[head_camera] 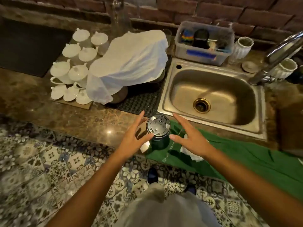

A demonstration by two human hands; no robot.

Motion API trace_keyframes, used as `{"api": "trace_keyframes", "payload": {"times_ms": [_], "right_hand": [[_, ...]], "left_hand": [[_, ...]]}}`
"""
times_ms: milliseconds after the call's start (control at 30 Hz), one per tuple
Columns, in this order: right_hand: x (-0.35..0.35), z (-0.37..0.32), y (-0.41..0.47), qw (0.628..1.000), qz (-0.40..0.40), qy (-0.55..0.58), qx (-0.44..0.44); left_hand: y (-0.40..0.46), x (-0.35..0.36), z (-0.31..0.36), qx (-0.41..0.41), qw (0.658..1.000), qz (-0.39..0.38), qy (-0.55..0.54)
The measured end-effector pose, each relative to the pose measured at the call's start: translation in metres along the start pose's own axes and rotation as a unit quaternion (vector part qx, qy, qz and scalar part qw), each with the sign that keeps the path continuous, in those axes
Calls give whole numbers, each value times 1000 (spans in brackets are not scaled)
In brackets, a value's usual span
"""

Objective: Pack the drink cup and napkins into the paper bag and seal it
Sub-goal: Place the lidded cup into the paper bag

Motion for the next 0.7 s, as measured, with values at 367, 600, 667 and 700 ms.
{"api": "trace_keyframes", "payload": {"times_ms": [367,600,667,700], "right_hand": [[25,-16,7,994,4,84,65],[-19,-44,-20,992,70,101,24],[-37,-51,-35,990,84,110,12],[-47,-52,-44,989,92,117,10]], "left_hand": [[9,5,10,8,997,-46,62],[-8,7,71,85,992,-29,93],[-20,16,89,106,990,-25,94],[-26,23,98,115,988,-23,96]]}}
Point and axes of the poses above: each hand's wrist, its own y-axis towards the middle knuckle, its own x-axis out of the palm, z = x × y, the point moved 1 cm from there along y, towards the middle knuckle, and after that the axes turned 8 degrees about z, right-handed, at the moved point
